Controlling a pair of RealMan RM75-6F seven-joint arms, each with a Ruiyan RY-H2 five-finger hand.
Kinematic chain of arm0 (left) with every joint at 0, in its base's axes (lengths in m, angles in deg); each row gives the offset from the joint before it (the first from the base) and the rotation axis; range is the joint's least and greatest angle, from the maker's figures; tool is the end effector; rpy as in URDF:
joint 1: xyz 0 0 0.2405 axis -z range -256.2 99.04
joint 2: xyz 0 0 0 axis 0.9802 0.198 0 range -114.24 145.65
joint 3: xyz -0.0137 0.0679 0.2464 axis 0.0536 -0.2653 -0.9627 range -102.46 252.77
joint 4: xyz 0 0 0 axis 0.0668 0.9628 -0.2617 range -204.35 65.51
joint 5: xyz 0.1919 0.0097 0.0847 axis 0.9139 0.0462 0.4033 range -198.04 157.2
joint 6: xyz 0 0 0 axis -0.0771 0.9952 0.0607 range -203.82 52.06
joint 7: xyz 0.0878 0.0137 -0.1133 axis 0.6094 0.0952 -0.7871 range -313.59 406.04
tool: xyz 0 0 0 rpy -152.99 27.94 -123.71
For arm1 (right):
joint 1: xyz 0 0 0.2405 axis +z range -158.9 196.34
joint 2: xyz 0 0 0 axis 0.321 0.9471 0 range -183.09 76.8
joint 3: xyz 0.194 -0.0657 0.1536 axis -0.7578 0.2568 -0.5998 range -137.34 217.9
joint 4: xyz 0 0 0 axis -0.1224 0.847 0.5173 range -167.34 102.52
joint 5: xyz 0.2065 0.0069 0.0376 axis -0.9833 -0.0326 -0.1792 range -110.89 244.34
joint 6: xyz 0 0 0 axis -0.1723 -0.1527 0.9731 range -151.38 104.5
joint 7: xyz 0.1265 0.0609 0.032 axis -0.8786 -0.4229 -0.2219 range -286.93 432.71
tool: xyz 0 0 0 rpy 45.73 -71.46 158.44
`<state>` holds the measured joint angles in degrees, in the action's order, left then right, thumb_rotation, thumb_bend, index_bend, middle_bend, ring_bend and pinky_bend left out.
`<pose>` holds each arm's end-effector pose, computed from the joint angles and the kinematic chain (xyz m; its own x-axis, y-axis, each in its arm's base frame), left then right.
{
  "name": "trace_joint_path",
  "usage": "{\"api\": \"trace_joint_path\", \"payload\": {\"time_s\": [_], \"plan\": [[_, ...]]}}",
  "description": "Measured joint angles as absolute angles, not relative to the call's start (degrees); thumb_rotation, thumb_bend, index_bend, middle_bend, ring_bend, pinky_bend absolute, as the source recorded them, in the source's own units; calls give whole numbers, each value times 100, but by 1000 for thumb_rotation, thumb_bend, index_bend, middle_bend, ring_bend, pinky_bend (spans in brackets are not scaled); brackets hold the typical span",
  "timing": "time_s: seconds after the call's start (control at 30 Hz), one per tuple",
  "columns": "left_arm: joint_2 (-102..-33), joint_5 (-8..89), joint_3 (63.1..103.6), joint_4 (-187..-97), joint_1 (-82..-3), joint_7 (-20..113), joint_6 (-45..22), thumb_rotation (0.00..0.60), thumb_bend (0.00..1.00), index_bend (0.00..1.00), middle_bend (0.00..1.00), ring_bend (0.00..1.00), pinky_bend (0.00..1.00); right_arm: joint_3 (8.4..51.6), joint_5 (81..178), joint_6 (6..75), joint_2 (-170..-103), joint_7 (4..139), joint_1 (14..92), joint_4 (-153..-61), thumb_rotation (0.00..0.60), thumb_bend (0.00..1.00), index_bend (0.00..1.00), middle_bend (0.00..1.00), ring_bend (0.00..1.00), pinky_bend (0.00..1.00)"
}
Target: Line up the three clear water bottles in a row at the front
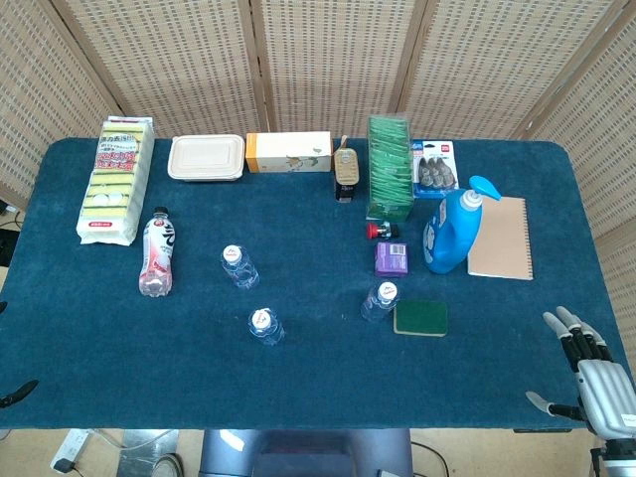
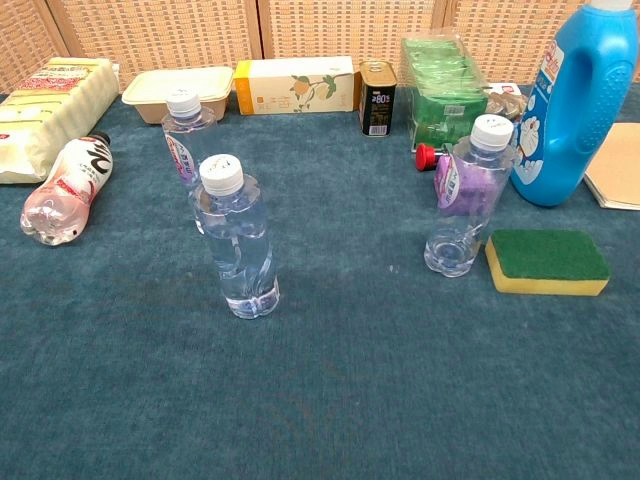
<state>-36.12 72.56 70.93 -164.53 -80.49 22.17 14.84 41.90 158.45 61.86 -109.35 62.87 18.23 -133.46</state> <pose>-0.3188 0.1176 0.2122 0.1522 0.0793 0.9852 0.9879 0.0164 -0.1539 -0.2980 -0.1346 0.1734 0.2187 -0.1139 0.9691 -0.9754 0.0033 0.2205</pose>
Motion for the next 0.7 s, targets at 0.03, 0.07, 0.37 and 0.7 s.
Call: {"api": "trace_joint_path", "payload": {"time_s": [0.03,0.07,0.37,0.7], "plan": [[-3612,7259,7092,-16457,-8055,2229,1491,600,134,0,0,0,59,4191,15841,6180,-10935,6291,1825,-13348,600,18,22,0,0,17],[-3613,7262,7092,-16459,-8058,2238,1498,600,134,0,0,0,59,4194,15835,6172,-10933,6298,1827,-13352,600,16,22,0,0,17],[-3625,7198,7114,-16475,-8096,2482,1525,600,133,0,0,0,0,4188,15813,6120,-10949,6328,1866,-13379,600,0,20,0,0,15],[-3647,6992,7186,-16602,-8126,3294,1467,600,150,0,0,0,0,4097,15751,5922,-11203,6455,2035,-13268,600,0,19,0,0,10]]}}
